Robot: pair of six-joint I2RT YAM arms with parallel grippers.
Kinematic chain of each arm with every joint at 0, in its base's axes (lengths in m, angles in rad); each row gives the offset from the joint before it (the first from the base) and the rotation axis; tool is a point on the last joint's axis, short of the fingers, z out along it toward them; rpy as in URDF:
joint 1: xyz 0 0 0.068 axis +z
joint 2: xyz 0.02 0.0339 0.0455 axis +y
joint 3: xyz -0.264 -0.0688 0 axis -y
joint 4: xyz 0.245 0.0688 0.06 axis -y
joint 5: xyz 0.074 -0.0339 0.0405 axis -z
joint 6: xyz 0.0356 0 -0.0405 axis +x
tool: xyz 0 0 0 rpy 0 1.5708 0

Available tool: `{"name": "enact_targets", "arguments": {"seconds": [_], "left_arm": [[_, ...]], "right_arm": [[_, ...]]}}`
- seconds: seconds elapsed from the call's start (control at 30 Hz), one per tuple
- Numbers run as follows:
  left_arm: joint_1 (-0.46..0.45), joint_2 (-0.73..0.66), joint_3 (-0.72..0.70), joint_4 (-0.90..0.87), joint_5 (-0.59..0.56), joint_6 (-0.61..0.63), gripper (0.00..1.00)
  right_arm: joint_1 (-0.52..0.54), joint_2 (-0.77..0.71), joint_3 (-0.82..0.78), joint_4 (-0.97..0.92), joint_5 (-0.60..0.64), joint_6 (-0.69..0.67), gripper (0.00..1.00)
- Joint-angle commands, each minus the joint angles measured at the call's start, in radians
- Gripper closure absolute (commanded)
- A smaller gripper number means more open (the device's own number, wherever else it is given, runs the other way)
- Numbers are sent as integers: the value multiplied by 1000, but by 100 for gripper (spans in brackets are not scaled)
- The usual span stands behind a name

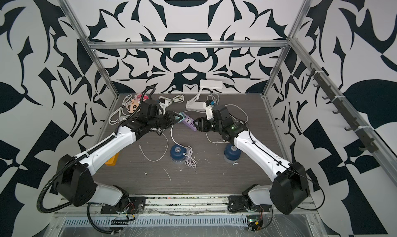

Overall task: Charge the cordless meat grinders
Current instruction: Move the socket to the center of the board.

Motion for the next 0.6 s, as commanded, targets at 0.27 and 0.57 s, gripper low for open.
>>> {"name": "enact_targets", "arguments": {"seconds": [0.27, 0.57], "left_arm": [[44, 0, -92, 425, 53, -291, 100], [42, 9, -139, 366, 13, -333, 100]], "right_arm": [[-49, 56, -168, 721, -257, 554, 43], [-37, 156, -125, 690, -214, 604, 55]]}}
